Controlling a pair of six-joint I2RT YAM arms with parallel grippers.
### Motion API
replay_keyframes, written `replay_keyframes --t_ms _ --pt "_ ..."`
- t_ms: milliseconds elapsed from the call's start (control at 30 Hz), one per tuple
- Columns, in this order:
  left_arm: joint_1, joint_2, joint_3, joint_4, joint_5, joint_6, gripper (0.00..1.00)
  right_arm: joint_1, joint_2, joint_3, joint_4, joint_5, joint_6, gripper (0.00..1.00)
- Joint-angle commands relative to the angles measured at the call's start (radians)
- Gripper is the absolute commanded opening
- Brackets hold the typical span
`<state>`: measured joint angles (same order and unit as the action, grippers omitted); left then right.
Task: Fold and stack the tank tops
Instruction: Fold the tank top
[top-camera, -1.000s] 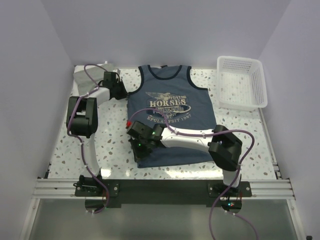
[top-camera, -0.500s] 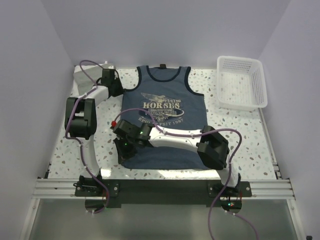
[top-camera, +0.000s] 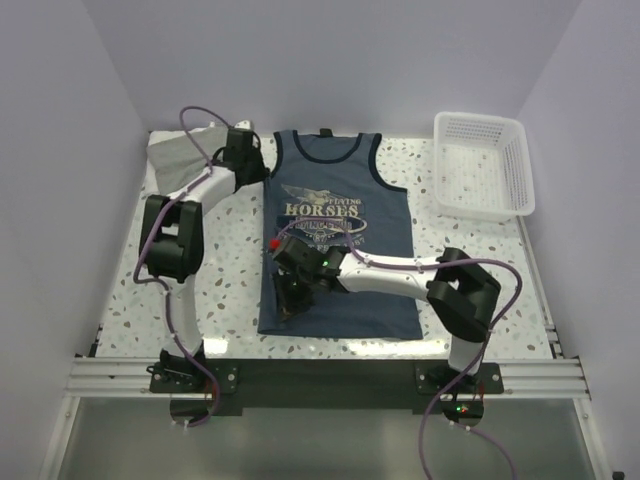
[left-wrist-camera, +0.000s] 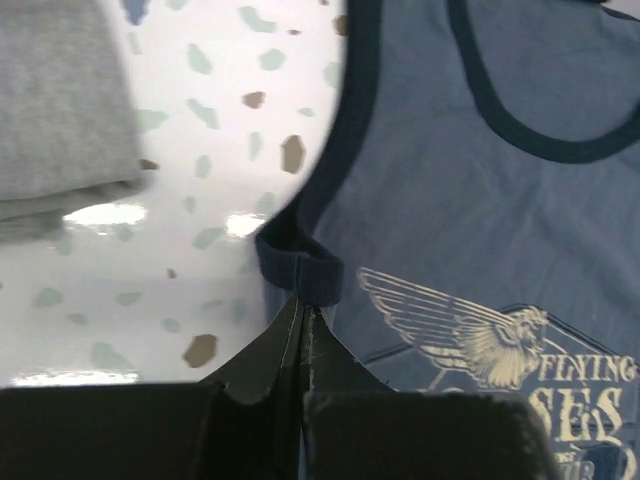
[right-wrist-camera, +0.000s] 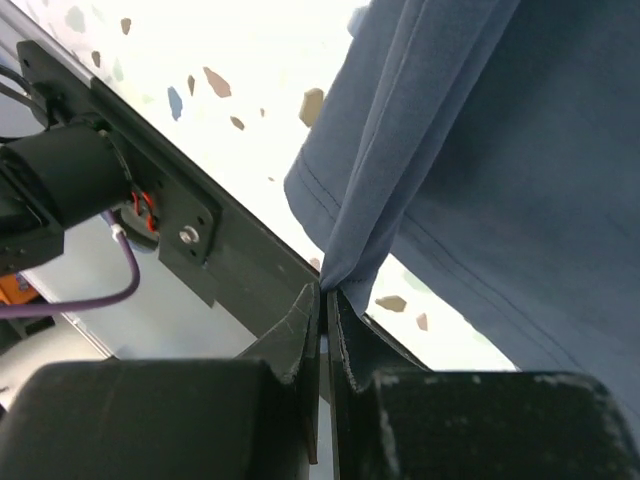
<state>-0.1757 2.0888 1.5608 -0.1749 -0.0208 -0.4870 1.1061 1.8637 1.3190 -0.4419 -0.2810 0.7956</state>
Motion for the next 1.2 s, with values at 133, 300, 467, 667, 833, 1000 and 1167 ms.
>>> replay_keyframes --t_ms 133,300,467,667,833,1000,1167 --pt "-0.097 0.034 0.126 -0.017 -0.070 -0.002 0.00 -0.015 -0.164 -0.168 0.095 0.038 0.043 0.00" --pt "-0.140 0.069 0.153 -0.021 -0.073 -0.004 0.00 -0.020 -0.234 -0.259 0.104 0.104 0.065 0.00" --pt "-0.174 0.096 0.188 -0.032 -0.080 -0.002 0.00 -0.028 -0.273 -0.337 0.131 0.146 0.097 0.00" --pt "-0.206 0.126 0.226 -0.044 -0.085 0.004 0.00 -0.028 -0.302 -0.405 0.172 0.169 0.126 0.00" --pt "-0.225 0.142 0.242 -0.046 -0.085 0.005 0.00 -0.029 -0.322 -0.449 0.201 0.181 0.154 0.00" --pt "-0.246 0.165 0.262 -0.051 -0.082 0.013 0.00 -0.028 -0.330 -0.486 0.221 0.197 0.166 0.00" --pt "-0.258 0.188 0.268 -0.055 -0.079 0.013 0.00 -0.029 -0.328 -0.507 0.236 0.209 0.180 0.00"
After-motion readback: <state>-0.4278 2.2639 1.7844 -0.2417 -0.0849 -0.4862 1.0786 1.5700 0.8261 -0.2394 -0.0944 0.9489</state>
